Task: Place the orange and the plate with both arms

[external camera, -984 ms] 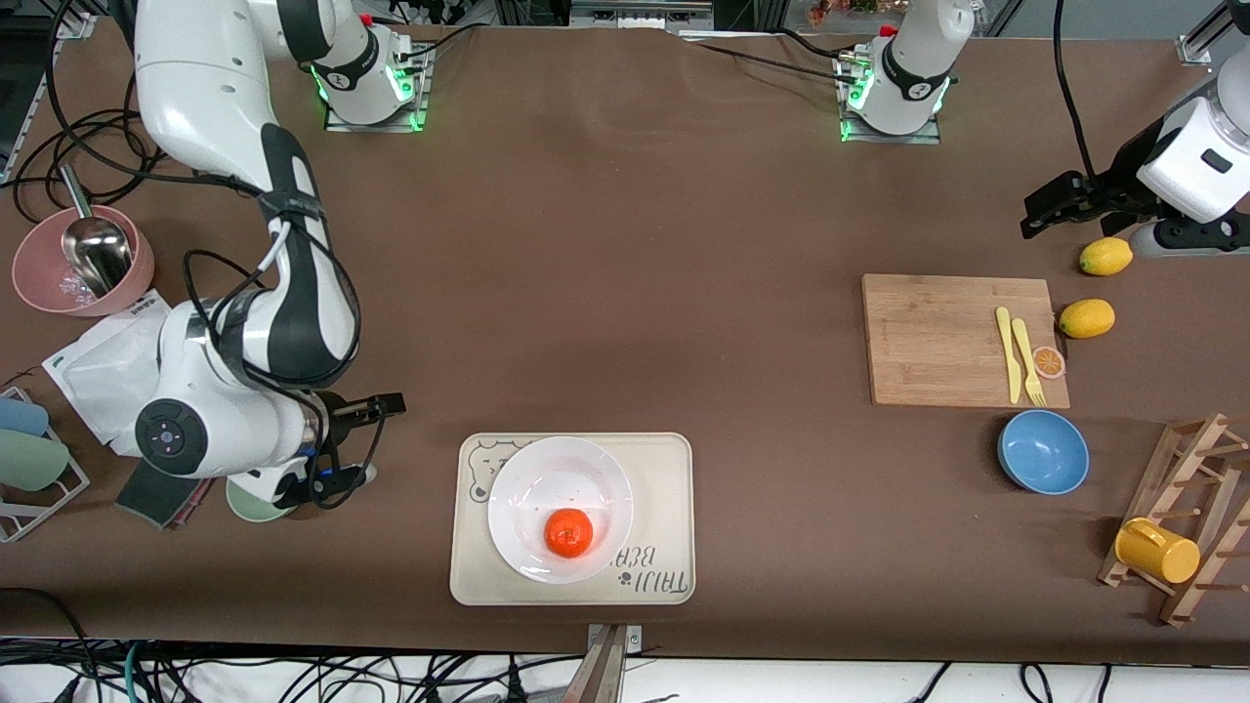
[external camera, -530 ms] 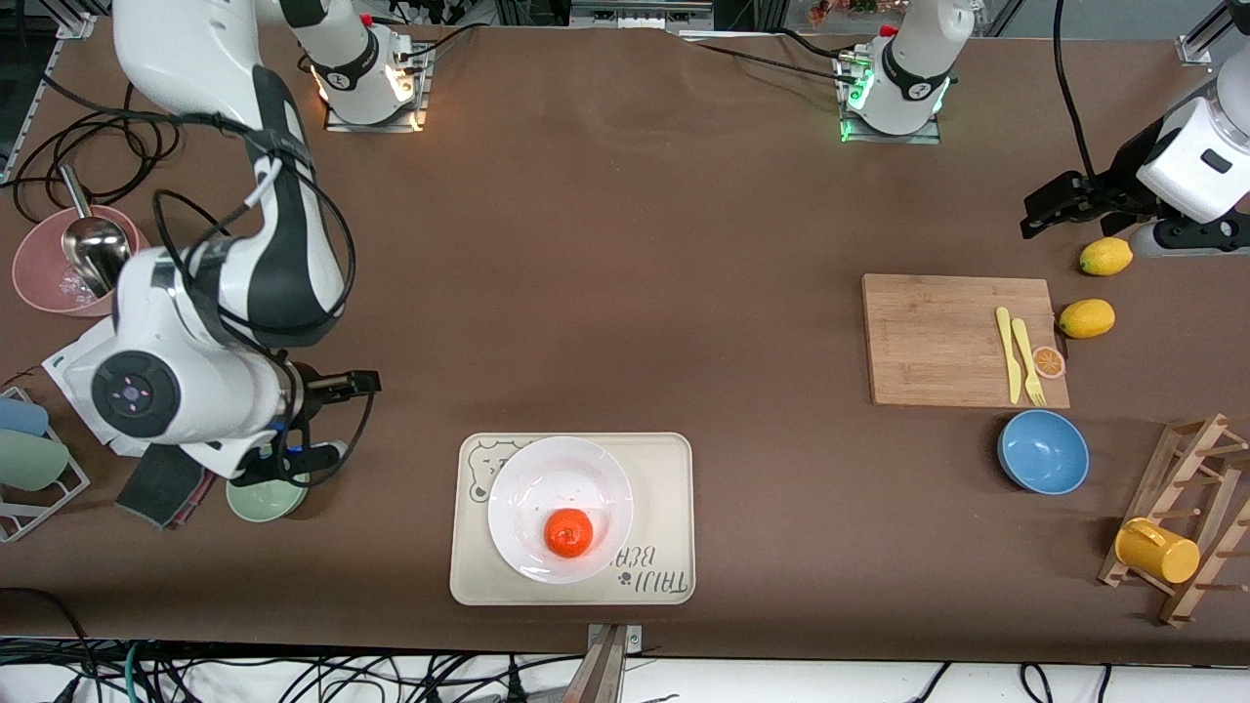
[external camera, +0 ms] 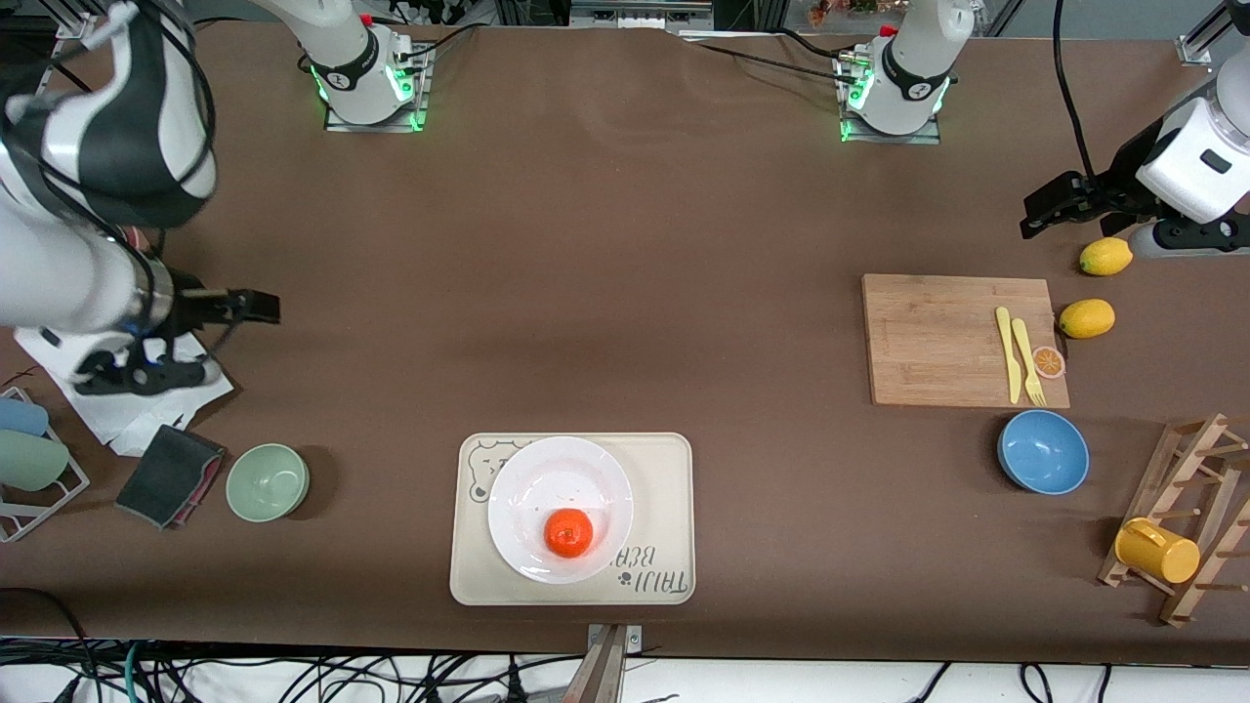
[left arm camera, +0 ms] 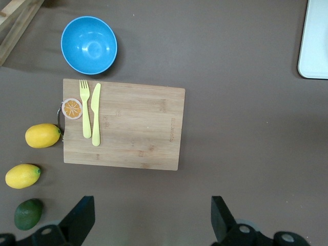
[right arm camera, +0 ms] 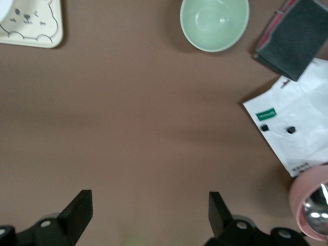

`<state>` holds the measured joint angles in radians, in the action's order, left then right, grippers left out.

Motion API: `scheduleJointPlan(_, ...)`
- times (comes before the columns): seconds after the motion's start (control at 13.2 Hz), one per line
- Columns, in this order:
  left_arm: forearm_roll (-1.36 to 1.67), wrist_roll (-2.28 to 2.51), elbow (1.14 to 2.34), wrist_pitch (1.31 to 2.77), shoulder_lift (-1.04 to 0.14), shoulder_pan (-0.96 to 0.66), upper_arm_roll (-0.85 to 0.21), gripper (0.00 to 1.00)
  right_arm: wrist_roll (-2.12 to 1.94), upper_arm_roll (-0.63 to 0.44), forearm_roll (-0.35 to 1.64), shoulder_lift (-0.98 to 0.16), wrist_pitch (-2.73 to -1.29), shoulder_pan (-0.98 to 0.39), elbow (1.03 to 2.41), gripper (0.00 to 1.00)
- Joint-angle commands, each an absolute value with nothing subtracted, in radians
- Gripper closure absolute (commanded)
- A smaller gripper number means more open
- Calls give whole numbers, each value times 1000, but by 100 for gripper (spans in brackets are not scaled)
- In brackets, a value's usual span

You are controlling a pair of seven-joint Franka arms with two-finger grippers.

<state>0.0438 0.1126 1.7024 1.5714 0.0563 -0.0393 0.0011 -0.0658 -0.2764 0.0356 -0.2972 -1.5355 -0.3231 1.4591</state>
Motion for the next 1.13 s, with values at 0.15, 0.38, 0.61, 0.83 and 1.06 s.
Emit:
scheduleJointPlan(0.15,31,94,1674,1551,44,-48,8,0,-52,-149,-11,-63,-1557,-174,1623,0)
scheduleJointPlan(0.38,31,94,1674,1551,46,-48,8,0,-58,-86,-15,-32,-1467,-86,1626,0)
scheduleJointPlan(0.61,31,94,1674,1551,44,-48,8,0,-40,-89,-23,-34,-1505,-87,1623,0)
scheduleJointPlan(0.83,31,94,1674,1551,44,-49,8,0,23,-89,-21,-35,-1557,-87,1618,0)
scheduleJointPlan(1.06,31,94,1675,1551,45,-49,8,0,25,-91,-20,-38,-1549,-86,1618,0)
